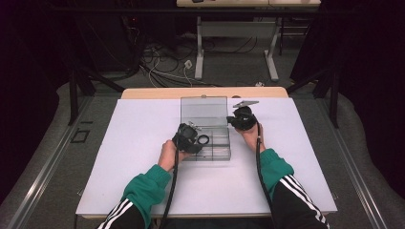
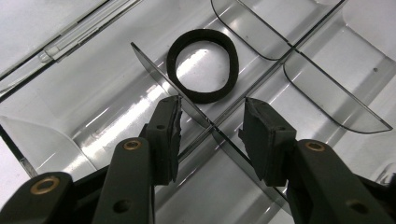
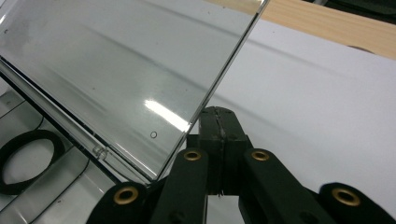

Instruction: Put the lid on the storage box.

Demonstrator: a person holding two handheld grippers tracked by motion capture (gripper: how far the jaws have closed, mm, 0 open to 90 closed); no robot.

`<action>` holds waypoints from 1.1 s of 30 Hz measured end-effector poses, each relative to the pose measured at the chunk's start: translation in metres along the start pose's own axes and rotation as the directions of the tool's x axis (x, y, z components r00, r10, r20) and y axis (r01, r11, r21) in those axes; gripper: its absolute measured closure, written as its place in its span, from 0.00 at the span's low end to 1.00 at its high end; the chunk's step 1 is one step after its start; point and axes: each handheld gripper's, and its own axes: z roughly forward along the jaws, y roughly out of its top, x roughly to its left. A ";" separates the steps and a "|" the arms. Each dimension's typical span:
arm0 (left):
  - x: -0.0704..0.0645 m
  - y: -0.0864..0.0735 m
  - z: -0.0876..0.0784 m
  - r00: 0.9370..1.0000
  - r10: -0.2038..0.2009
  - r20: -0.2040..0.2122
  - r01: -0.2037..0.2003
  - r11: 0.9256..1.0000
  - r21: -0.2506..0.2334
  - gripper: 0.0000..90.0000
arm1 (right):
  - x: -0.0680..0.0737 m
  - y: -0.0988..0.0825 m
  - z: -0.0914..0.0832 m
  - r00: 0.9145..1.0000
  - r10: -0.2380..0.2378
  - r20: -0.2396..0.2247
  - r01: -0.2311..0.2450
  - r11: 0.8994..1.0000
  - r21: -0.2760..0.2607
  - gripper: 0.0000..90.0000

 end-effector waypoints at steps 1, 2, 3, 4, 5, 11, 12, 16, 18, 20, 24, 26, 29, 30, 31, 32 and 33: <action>0.000 0.000 0.000 1.000 0.000 0.000 0.000 1.000 -0.001 0.64 | 0.000 0.000 -0.001 1.000 -0.003 0.002 0.003 1.000 -0.005 1.00; 0.000 0.000 0.000 1.000 0.000 0.000 0.000 1.000 -0.001 0.64 | 0.001 0.000 -0.001 1.000 0.001 0.004 -0.001 1.000 -0.003 1.00; 0.000 0.000 0.000 1.000 0.000 -0.002 0.000 1.000 -0.001 0.64 | 0.001 0.001 -0.001 1.000 0.004 0.001 -0.004 1.000 -0.006 1.00; 0.000 0.000 0.000 1.000 0.001 -0.002 -0.001 1.000 -0.001 0.64 | 0.000 0.001 -0.002 1.000 -0.005 0.005 0.005 1.000 -0.015 1.00; 0.000 0.000 0.000 1.000 -0.001 -0.001 0.001 1.000 -0.001 0.64 | 0.000 0.001 -0.002 1.000 -0.012 0.004 0.012 1.000 -0.023 1.00; 0.000 0.000 0.000 1.000 -0.002 0.000 0.002 1.000 -0.002 0.64 | 0.001 0.004 -0.007 1.000 -0.028 0.007 0.028 0.999 -0.047 1.00; 0.000 0.000 0.000 1.000 -0.004 -0.004 0.004 1.000 -0.004 0.64 | 0.002 0.004 -0.008 1.000 -0.026 0.006 0.026 0.999 -0.046 1.00; 0.000 -0.001 0.000 1.000 -0.008 0.002 0.008 1.000 -0.003 0.63 | 0.002 0.005 -0.011 1.000 -0.029 0.007 0.030 0.997 -0.069 1.00; 0.000 0.000 0.000 1.000 -0.008 0.002 0.008 1.000 -0.003 0.63 | 0.002 0.006 -0.013 0.999 -0.032 0.006 0.033 0.997 -0.068 1.00; 0.000 0.000 0.000 1.000 -0.008 0.002 0.008 1.000 -0.002 0.63 | 0.002 0.006 -0.014 0.999 -0.036 0.005 0.036 0.996 -0.079 1.00; 0.000 0.000 0.000 1.000 -0.008 0.002 0.008 1.000 -0.003 0.63 | 0.002 0.007 -0.015 0.999 -0.044 0.003 0.044 0.996 -0.083 1.00; 0.000 0.000 0.000 1.000 -0.008 0.002 0.008 1.000 -0.003 0.63 | 0.003 0.007 -0.016 0.999 -0.041 0.000 0.041 0.995 -0.095 1.00; 0.000 0.000 0.000 1.000 -0.008 0.002 0.008 1.000 -0.002 0.63 | 0.002 0.008 -0.018 0.998 -0.057 0.000 0.056 0.993 -0.101 1.00; 0.000 0.000 0.000 1.000 -0.008 0.002 0.008 1.000 -0.003 0.63 | 0.003 0.008 -0.019 0.999 -0.053 -0.007 0.052 0.993 -0.108 1.00; 0.000 -0.001 0.000 1.000 -0.007 0.002 0.007 1.000 -0.003 0.63 | 0.003 0.008 -0.019 0.999 -0.051 -0.008 0.050 0.993 -0.109 1.00; 0.000 -0.001 0.000 1.000 -0.007 0.002 0.007 1.000 -0.003 0.63 | 0.004 0.009 -0.020 0.998 -0.056 -0.009 0.055 0.992 -0.111 1.00; 0.000 -0.001 0.000 1.000 -0.007 0.002 0.007 1.000 -0.003 0.63 | 0.004 0.009 -0.021 0.998 -0.060 -0.008 0.058 0.992 -0.116 1.00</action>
